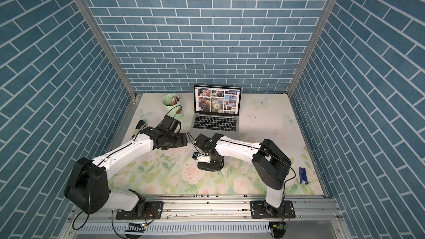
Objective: Remove the wireless mouse receiver from the laptop
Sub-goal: Insert the USB plug into the mouse.
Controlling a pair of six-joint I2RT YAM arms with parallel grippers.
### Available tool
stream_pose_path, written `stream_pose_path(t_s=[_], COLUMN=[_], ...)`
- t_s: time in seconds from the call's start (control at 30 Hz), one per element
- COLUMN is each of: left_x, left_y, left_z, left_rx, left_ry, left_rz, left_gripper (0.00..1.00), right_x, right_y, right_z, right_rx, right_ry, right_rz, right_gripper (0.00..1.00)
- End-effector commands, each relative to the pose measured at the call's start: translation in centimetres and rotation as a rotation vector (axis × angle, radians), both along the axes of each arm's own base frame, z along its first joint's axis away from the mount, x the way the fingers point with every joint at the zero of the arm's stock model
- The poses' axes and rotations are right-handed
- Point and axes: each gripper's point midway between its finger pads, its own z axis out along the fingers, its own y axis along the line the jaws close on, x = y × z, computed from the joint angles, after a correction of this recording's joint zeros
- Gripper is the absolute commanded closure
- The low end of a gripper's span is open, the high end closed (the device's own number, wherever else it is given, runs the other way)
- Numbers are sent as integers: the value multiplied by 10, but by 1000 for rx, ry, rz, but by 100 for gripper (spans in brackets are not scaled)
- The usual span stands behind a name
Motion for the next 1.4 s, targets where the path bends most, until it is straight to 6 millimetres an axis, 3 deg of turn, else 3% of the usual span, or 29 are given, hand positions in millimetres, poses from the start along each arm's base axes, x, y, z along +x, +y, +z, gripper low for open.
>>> stream_pose_path(t_s=[0.0,1.07,1.37], left_x=[1,0,0], left_y=[-2,-1,-1], left_z=[1,-2,-2], left_rx=[4,9,10], left_ry=[-6,2,2], left_rz=[-13,-16,-16], left_gripper=[8,8,8], right_x=[-6,-4,-5], right_y=[-10,-8,-7], right_z=[-8,-10,-10], right_rx=[-53,-50,-47], right_ry=[23,13,23], right_rz=[30,23,26], right_gripper=[100,100,93])
